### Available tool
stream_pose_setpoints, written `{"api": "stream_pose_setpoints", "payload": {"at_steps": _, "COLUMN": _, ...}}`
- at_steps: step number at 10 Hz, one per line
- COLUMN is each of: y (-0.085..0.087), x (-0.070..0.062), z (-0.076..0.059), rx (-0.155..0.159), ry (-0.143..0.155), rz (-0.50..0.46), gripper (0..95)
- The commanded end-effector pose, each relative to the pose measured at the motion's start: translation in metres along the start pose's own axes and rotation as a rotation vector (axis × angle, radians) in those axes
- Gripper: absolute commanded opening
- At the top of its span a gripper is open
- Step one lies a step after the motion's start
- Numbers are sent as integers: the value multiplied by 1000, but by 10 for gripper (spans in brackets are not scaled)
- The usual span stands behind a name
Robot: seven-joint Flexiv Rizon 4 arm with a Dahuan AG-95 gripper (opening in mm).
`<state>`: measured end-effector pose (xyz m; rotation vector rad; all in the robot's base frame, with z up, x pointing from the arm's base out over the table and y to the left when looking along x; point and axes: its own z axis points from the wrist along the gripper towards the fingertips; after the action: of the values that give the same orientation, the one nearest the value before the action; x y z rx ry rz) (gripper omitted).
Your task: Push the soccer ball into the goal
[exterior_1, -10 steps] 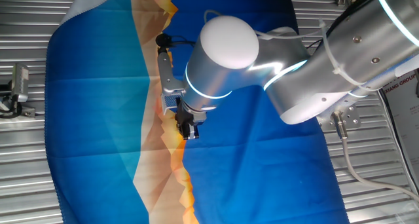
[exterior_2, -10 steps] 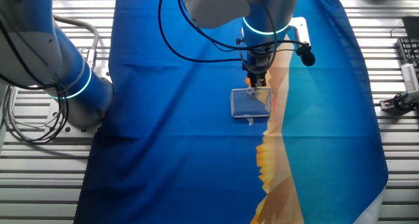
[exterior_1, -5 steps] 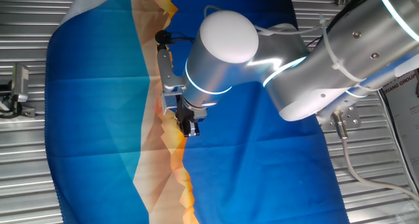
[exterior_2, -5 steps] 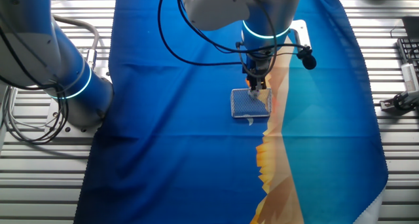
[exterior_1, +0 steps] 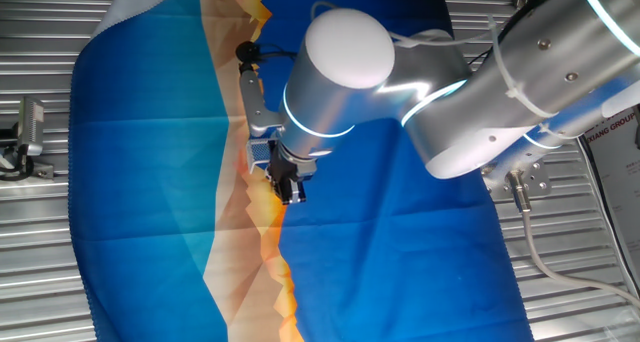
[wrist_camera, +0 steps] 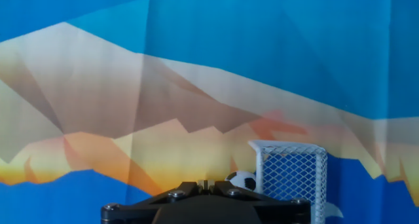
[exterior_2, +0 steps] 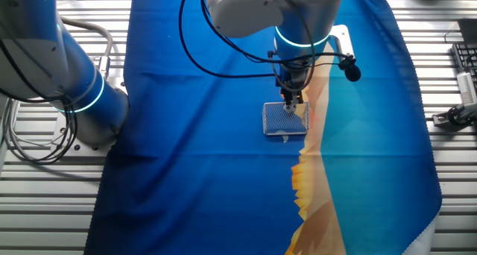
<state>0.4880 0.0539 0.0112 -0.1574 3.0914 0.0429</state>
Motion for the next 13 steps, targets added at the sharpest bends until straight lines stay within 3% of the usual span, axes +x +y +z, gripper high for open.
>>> {"api": "stream_pose_setpoints", "payload": {"at_steps": 1, "y": 1, "x": -2, "z": 1, "rx": 3, "ry": -3, "rz": 3, "gripper": 0}}
{"api": "stream_pose_setpoints", "payload": {"at_steps": 9, "y": 9, "x": -5, "z": 1, "rx": 16, "ry": 1, "rz": 7, "gripper": 0}}
{"api": "stream_pose_setpoints", "payload": {"at_steps": 13, "y": 9, "x": -5, "z": 0, "rx": 41, "ry": 11, "rz": 3, "gripper": 0}}
